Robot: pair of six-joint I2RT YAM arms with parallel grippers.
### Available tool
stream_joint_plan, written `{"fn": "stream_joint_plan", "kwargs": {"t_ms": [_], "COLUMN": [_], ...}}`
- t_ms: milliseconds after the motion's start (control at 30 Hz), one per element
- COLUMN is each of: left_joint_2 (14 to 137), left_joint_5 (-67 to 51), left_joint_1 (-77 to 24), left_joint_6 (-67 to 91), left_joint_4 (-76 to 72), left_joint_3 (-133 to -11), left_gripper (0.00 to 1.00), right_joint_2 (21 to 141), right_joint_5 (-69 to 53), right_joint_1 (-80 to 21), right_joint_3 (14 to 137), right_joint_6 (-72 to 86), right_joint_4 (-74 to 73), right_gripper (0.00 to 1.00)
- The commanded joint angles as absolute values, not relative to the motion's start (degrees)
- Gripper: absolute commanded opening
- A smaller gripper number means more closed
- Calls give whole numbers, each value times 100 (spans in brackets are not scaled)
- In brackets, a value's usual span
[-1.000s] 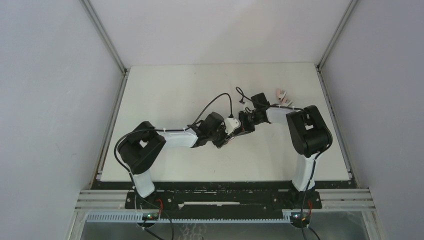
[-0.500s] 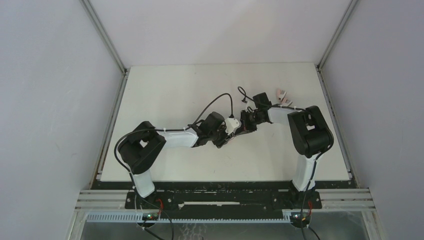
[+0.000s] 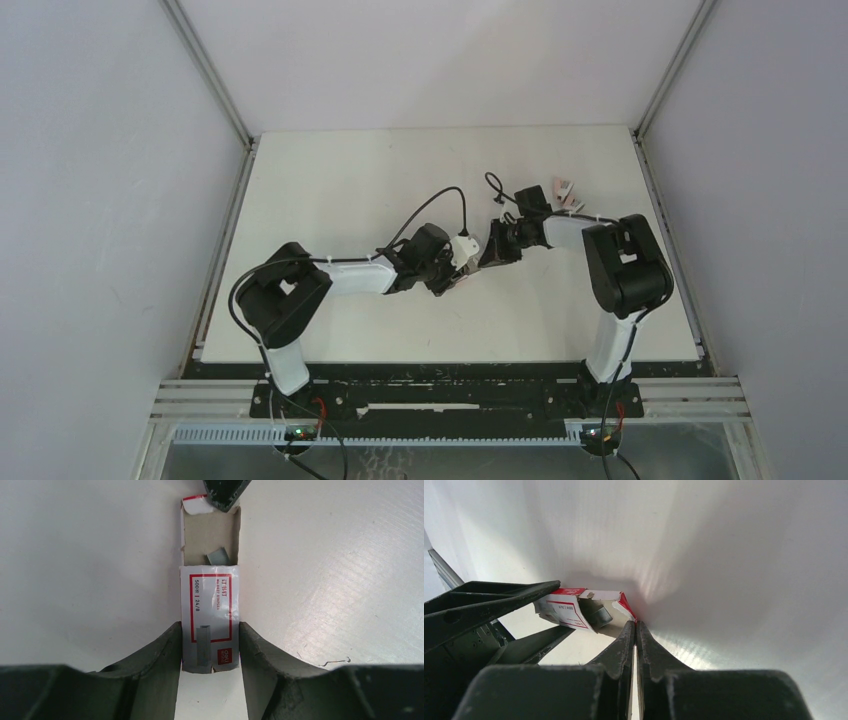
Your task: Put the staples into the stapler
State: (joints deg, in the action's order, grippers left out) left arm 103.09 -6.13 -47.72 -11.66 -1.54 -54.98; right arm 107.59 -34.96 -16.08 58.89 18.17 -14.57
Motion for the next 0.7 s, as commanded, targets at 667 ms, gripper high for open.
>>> {"fn": "stream_joint_plan", "kwargs": {"t_ms": [667], "left_joint_2": [10255], "left_joint_5": [-328], "left_joint_1": [-4808], "left_joint_6": [-1469], "left_joint_4": [243], "left_joint_3": [-5702], "left_gripper": [52], "right_joint_2": [10128], "right_joint_5": [-2943], "right_joint_1": [-1165], "right_joint_3": [5582], "right_joint_6": [2100], "right_joint_4": [-1107], "right_gripper": [0]}}
